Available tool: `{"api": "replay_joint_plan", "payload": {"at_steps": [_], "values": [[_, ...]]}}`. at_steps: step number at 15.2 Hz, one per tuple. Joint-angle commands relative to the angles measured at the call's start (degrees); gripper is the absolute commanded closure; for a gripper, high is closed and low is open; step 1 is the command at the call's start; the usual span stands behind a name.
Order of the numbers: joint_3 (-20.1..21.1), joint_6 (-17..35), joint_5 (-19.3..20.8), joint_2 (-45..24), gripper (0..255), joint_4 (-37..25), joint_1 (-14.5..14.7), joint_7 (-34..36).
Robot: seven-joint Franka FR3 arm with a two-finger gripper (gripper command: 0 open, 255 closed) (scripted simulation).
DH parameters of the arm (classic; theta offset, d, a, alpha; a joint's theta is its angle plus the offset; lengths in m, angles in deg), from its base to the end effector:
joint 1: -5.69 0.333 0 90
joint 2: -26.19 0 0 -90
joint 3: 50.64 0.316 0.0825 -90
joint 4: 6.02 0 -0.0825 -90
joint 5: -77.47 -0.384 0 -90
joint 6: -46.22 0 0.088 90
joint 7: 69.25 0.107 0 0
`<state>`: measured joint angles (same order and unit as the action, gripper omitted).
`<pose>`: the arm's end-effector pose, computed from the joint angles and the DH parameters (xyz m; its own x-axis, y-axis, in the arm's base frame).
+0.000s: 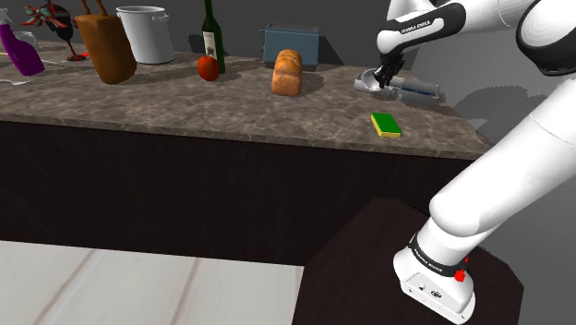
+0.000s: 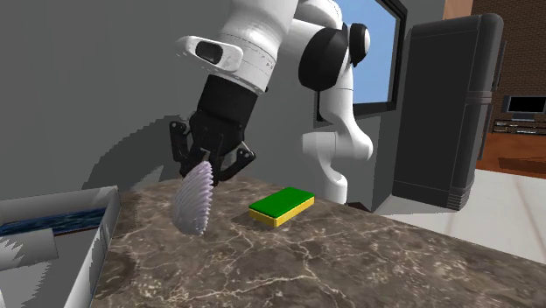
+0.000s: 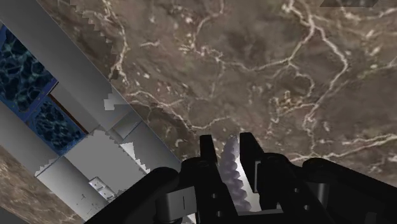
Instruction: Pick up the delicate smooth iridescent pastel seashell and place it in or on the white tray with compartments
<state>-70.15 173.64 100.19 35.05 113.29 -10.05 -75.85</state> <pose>0.4291 -0.3276 0.5211 0.9419 -0.2591 0.2136 -0.3203 -0.8844 0.3396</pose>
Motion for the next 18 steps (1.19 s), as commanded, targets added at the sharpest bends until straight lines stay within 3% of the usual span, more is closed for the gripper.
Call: {"api": "replay_joint_plan", "payload": {"at_steps": [1, 12, 18], "values": [[0.04, -1.38, -0.28, 0.26, 255, -1.18, 0.05, -0.53], [0.52, -9.21, -1.69, 0.96, 255, -8.57, 0.53, -2.95], [-4.86, -7.08, -7.48, -7.62, 255, -17.13, -2.32, -12.82]]}}
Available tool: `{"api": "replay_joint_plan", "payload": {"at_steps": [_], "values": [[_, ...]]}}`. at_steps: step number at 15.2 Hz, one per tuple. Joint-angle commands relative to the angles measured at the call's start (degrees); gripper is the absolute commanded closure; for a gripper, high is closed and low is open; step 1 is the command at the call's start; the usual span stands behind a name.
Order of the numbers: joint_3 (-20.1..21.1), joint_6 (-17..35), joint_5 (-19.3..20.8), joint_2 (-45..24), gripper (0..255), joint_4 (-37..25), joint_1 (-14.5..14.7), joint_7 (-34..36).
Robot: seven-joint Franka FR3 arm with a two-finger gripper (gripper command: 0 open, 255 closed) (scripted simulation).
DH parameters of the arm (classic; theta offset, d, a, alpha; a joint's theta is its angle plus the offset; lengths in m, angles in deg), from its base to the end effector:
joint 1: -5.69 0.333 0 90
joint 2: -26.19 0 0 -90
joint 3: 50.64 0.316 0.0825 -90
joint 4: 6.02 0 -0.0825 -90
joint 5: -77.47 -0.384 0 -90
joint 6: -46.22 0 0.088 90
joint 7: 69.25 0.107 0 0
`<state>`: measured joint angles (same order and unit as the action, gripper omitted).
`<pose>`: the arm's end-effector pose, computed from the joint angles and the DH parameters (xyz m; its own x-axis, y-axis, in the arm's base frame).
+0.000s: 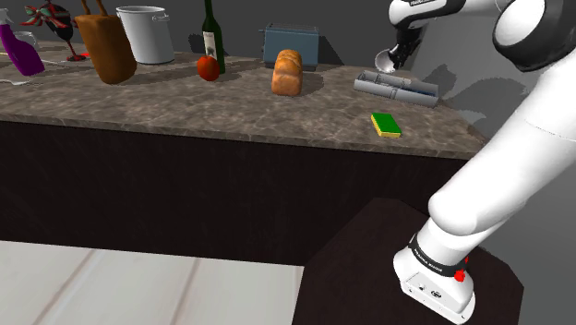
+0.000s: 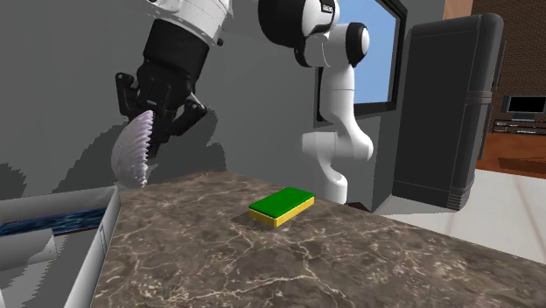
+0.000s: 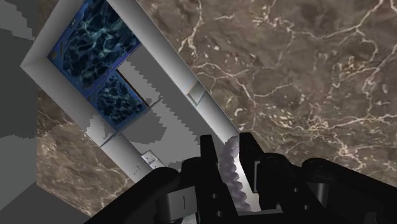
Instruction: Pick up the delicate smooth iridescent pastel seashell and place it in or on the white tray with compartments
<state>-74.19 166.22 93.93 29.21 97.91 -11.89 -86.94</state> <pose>0.4230 -0.3945 0.5880 0.9415 -0.2613 0.2129 -0.3220 -0.8842 0.3384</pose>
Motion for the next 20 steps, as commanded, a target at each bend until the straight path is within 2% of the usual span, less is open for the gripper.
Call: {"api": "replay_joint_plan", "payload": {"at_steps": [1, 6, 11, 12, 20], "values": [[-1.57, 0.51, -2.52, -3.44, 255, -3.46, -1.13, -3.48], [-4.27, 0.19, -10.06, -12.72, 255, -13.61, -5.53, -12.25], [-4.74, -2.78, -18.15, -23.63, 255, -27.36, -12.49, -20.08], [-4.60, -3.19, -18.76, -24.63, 255, -28.76, -13.25, -20.63], [-4.50, 3.27, -18.20, -23.98, 255, -21.62, -12.45, -19.94]]}}
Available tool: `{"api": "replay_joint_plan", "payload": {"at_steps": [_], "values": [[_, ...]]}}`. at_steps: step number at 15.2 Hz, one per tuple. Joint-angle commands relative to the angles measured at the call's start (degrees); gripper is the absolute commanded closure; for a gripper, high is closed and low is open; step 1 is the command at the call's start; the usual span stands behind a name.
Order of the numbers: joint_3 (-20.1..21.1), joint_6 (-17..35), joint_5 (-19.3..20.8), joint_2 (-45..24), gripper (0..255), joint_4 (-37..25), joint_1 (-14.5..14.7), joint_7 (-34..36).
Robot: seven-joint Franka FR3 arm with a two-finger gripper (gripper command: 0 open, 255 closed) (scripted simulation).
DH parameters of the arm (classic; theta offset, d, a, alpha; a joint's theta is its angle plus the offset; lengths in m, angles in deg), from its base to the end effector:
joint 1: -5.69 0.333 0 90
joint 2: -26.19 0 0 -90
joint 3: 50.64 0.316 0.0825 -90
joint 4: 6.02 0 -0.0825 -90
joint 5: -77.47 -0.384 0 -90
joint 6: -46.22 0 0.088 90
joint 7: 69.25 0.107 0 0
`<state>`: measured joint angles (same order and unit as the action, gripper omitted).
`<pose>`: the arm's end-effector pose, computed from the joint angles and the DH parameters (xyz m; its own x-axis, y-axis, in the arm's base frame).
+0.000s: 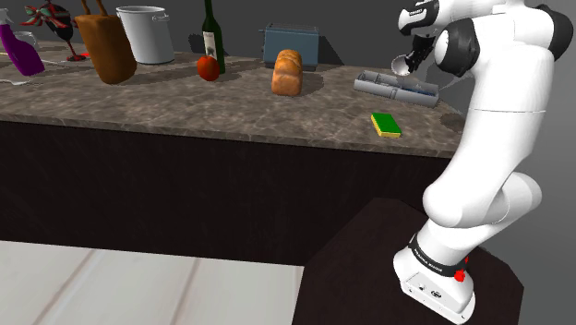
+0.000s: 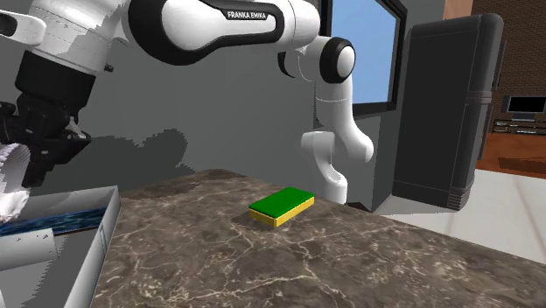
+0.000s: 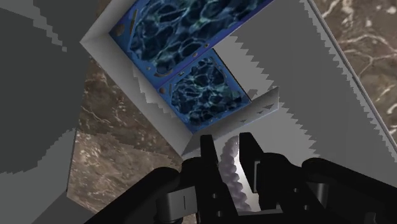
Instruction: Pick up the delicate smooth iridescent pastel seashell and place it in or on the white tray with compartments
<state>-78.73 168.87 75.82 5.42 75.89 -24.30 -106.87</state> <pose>0.4140 -0.5571 0.5492 0.9420 -0.2596 0.2126 -0.3203 -0.8844 0.3393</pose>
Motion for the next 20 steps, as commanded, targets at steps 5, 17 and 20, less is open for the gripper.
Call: {"api": "replay_joint_plan", "payload": {"at_steps": [5, 17, 20], "values": [[0.13, 4.48, -0.02, -0.33, 255, 4.18, 0.25, 0.31], [0.10, 4.48, -0.02, -0.27, 0, 4.24, 0.25, 0.28], [-0.24, 1.89, 1.19, 1.95, 0, 3.75, 1.23, 0.98]]}}
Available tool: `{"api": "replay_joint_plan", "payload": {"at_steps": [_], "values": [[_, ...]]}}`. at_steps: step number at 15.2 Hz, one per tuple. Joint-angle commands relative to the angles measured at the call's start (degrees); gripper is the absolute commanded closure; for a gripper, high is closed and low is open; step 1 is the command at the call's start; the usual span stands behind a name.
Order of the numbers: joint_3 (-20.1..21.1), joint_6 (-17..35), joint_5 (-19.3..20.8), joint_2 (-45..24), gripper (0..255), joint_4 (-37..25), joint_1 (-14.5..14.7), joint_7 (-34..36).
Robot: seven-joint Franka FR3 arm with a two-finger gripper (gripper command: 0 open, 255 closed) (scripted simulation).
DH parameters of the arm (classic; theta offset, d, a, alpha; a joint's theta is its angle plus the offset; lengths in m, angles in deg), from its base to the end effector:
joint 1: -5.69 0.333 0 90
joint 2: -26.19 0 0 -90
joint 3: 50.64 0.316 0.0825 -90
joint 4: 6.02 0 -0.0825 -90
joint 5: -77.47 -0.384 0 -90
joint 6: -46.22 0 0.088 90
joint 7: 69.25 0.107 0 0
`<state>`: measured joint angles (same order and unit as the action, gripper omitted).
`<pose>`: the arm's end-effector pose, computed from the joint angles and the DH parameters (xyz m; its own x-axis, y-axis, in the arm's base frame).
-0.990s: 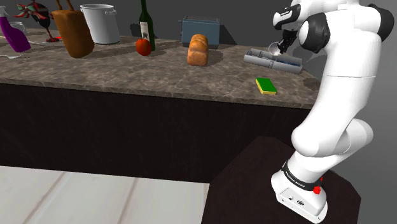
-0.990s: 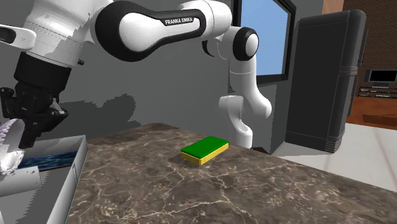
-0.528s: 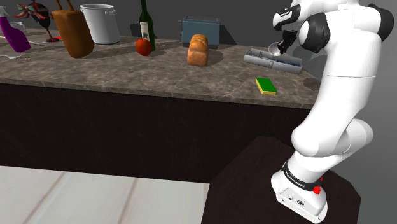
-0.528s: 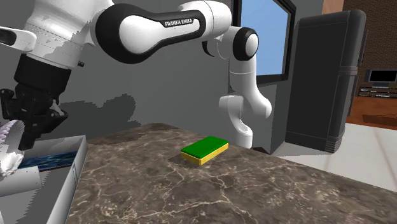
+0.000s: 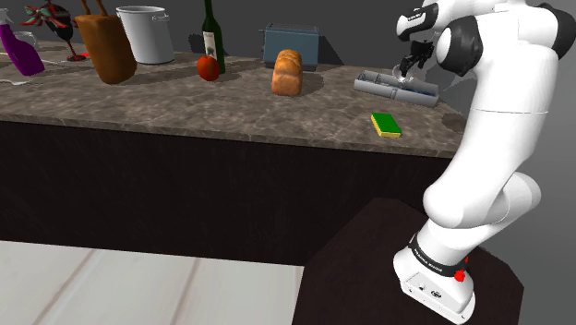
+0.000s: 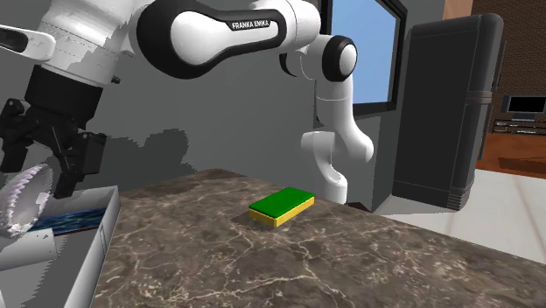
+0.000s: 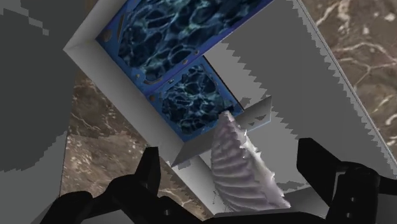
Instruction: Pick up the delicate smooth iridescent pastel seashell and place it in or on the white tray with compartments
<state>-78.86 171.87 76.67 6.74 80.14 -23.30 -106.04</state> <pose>0.4128 -0.5504 0.5328 0.9419 -0.2591 0.2136 -0.3202 -0.8844 0.3396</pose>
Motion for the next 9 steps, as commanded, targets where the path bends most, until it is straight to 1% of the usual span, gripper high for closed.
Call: {"api": "replay_joint_plan", "payload": {"at_steps": [1, 2, 9], "values": [[-0.24, -2.46, 0.91, 1.70, 0, -0.85, 0.68, 0.47], [-0.32, -3.55, 1.36, 2.50, 0, -1.19, 1.01, 0.71], [-0.31, -3.55, 1.36, 2.50, 0, -1.19, 1.00, 0.71]]}}
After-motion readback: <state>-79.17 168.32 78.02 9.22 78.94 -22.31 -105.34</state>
